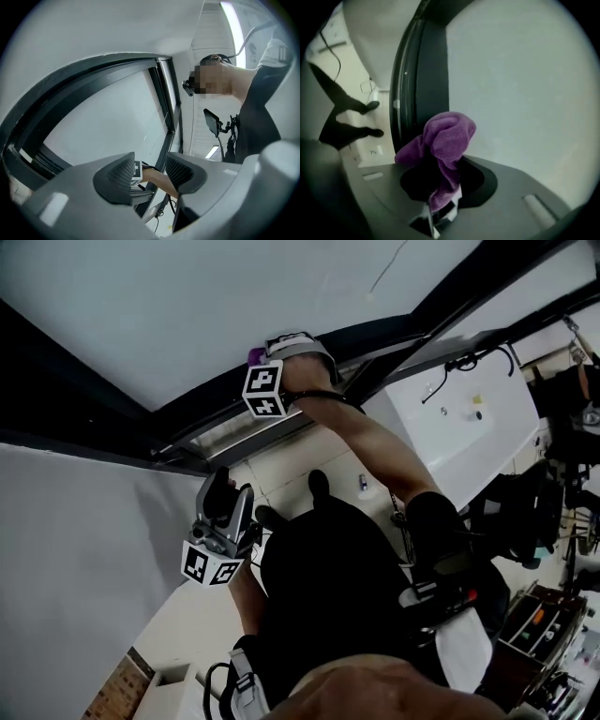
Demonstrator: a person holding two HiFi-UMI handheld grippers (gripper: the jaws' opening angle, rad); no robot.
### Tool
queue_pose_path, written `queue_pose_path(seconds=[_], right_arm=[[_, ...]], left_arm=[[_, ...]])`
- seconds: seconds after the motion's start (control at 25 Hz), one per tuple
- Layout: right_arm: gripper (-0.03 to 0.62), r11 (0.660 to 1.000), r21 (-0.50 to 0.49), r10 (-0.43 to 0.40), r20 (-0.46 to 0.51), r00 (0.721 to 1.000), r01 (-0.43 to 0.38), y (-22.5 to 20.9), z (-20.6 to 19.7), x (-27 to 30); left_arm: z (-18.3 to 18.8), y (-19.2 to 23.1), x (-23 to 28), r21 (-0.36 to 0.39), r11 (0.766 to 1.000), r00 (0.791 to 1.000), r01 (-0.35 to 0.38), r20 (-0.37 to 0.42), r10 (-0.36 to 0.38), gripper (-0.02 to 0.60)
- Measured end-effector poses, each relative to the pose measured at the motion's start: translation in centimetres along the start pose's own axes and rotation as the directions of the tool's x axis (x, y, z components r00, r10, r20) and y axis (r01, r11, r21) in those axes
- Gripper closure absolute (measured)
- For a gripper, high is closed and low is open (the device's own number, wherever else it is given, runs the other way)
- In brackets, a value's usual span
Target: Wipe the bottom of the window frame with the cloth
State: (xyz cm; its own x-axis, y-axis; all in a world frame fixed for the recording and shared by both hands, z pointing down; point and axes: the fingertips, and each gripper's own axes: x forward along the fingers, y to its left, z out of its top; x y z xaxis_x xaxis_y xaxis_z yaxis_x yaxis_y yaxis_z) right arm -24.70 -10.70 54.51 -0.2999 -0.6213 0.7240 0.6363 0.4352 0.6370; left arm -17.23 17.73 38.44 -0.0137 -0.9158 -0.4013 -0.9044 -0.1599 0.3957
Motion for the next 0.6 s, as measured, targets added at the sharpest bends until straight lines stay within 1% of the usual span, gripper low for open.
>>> queue_pose_path(seconds=[0.08, 0.12, 0.16, 0.24, 0.32, 0.36, 0.4, 0.44, 0.48, 0.52, 0.56, 0.6], right_arm=[[0.513, 0.989, -0.128, -0.074, -0.032, 0.997, 0.069, -0.3, 0.4, 0.0], [0.514, 0.982, -0.170, -0.085, -0.037, 0.996, 0.078, 0.1, 0.3, 0.1], [0.523, 0.979, -0.194, -0.068, -0.035, 0.997, 0.060, 0.6, 0.1, 0.0], [0.523, 0.981, -0.195, -0.023, -0.029, 0.999, 0.017, 1.1, -0.7, -0.6], [0.517, 0.981, -0.190, -0.033, -0.028, 0.999, 0.027, 0.4, -1.6, -0.8], [0.516, 0.976, -0.215, -0.049, -0.024, 0.999, 0.042, 0.2, -1.9, -0.7], [0.530, 0.966, -0.255, -0.050, -0.012, 0.999, 0.045, 0.5, -2.1, -0.7], [0.531, 0.955, -0.294, -0.024, 0.004, 1.000, 0.024, 1.1, -2.2, -1.0], [0.522, 0.950, -0.313, 0.015, 0.016, 1.000, -0.010, 1.7, -2.5, -1.5], [0.520, 0.951, -0.309, 0.040, 0.021, 0.999, -0.032, 1.8, -3.0, -2.0], [0.519, 0.955, -0.295, 0.039, 0.016, 0.999, -0.032, 1.3, -3.6, -2.3], [0.517, 0.956, -0.294, 0.018, 0.000, 1.000, -0.017, 0.7, -4.1, -2.2]], left_arm=[[0.0, -0.2, 0.3, -0.011, 1.000, 1.000, 0.016, 0.008, -0.016, 0.374], [0.0, -0.5, 0.6, -0.013, 1.000, 1.000, 0.028, 0.013, -0.028, 0.374], [-0.1, -0.8, 0.9, -0.014, 0.999, 0.999, 0.041, 0.014, -0.041, 0.374], [-0.3, -1.1, 1.2, -0.013, 0.998, 0.998, 0.063, 0.009, -0.062, 0.373], [-0.2, -1.0, 1.4, -0.011, 0.997, 0.997, 0.071, 0.013, -0.070, 0.373], [-0.2, -1.0, 1.3, -0.012, 0.998, 0.997, 0.069, 0.019, -0.069, 0.373], [-0.1, -1.0, 1.2, -0.014, 0.998, 0.998, 0.067, 0.024, -0.066, 0.374], [-0.1, -1.0, 1.1, -0.017, 0.998, 0.998, 0.063, 0.027, -0.063, 0.374], [-0.1, -0.9, 0.9, -0.020, 0.998, 0.998, 0.060, 0.028, -0.059, 0.374], [-0.1, -0.8, 0.7, -0.022, 0.998, 0.998, 0.057, 0.031, -0.056, 0.374], [-0.1, -0.6, 0.6, -0.025, 0.998, 0.998, 0.055, 0.035, -0.054, 0.374], [-0.1, -0.4, 0.5, -0.029, 0.998, 0.998, 0.055, 0.041, -0.053, 0.373]])
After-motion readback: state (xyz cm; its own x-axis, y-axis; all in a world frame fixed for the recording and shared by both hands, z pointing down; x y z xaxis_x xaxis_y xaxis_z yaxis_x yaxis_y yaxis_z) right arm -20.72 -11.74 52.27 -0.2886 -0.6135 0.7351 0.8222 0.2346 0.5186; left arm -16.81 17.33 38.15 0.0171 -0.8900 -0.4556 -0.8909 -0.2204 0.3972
